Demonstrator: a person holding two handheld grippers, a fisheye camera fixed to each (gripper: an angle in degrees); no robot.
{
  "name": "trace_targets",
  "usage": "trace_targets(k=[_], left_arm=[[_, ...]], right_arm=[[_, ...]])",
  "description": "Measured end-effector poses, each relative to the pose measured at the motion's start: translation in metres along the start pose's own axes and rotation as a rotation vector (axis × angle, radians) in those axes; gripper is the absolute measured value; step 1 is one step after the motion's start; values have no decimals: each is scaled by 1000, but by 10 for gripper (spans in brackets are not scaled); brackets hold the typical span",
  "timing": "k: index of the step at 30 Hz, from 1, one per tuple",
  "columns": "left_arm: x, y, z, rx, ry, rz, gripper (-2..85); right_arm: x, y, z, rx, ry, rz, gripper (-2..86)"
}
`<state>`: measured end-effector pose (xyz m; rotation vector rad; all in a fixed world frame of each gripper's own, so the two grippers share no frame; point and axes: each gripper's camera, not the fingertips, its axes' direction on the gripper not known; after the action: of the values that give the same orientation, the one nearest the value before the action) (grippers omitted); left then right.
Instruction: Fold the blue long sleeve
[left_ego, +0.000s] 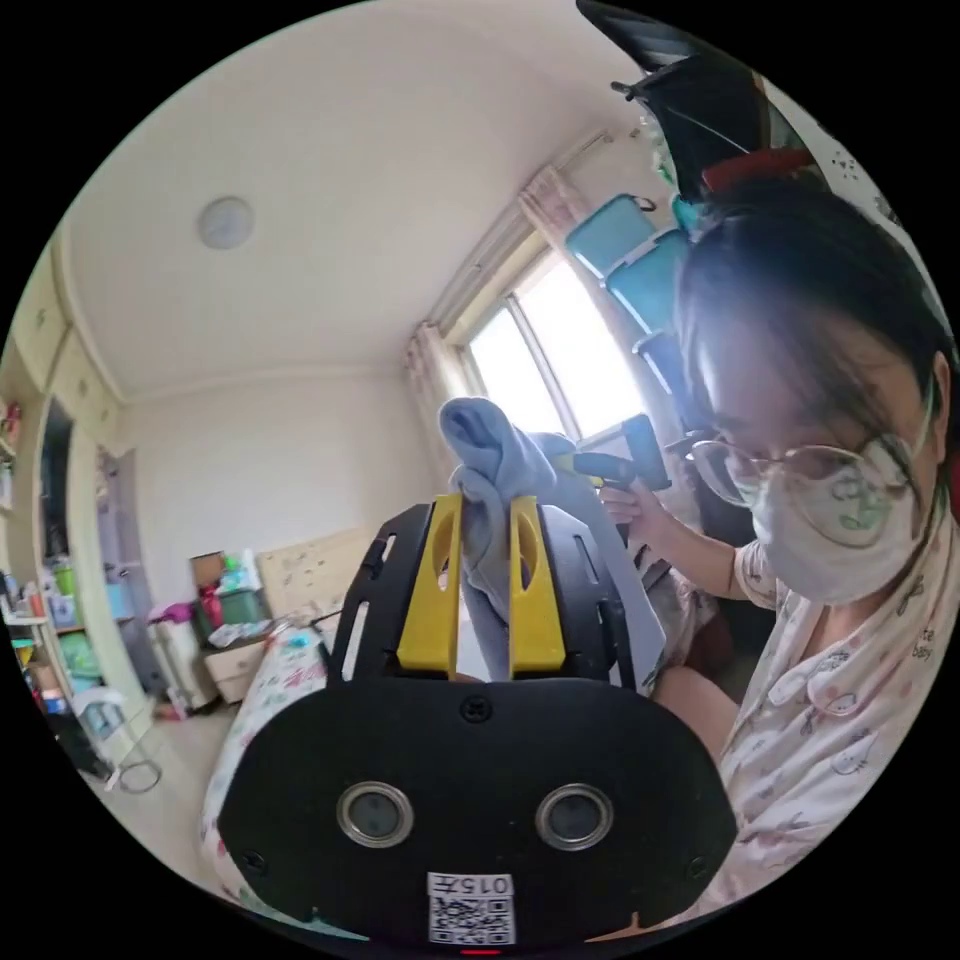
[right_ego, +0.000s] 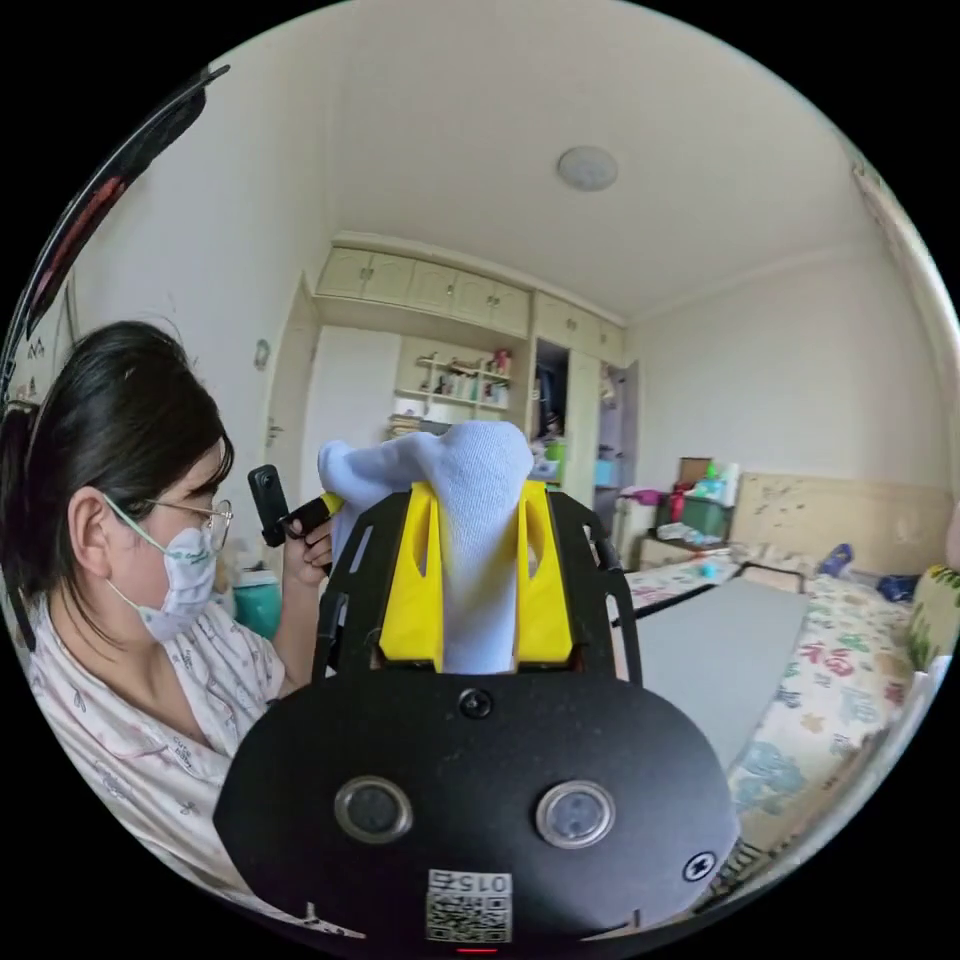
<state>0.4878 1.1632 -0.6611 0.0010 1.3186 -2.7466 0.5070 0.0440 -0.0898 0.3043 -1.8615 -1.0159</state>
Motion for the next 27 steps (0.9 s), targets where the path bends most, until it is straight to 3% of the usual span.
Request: trace_targets(k=[2,5,11,21,27], left_arm=[[29,-3,-106,-97,-239,-11,73],[68,-8,-200,-241,-518,-16,73],[129,-37,-320,-421,-854,10,72],[148,-30,-434,-508,-997,-161,70],[135,6,-493,-550,-1032,-421,69]], right_arm=[[42,47,76,-86,-229,58,113],[65,107,165,-142,-454,72,112],[52,187,253,-168,-705,21,111],[78,341,338,-350,-884,-6,111],[95,416,391,-510,-936,-39,111]])
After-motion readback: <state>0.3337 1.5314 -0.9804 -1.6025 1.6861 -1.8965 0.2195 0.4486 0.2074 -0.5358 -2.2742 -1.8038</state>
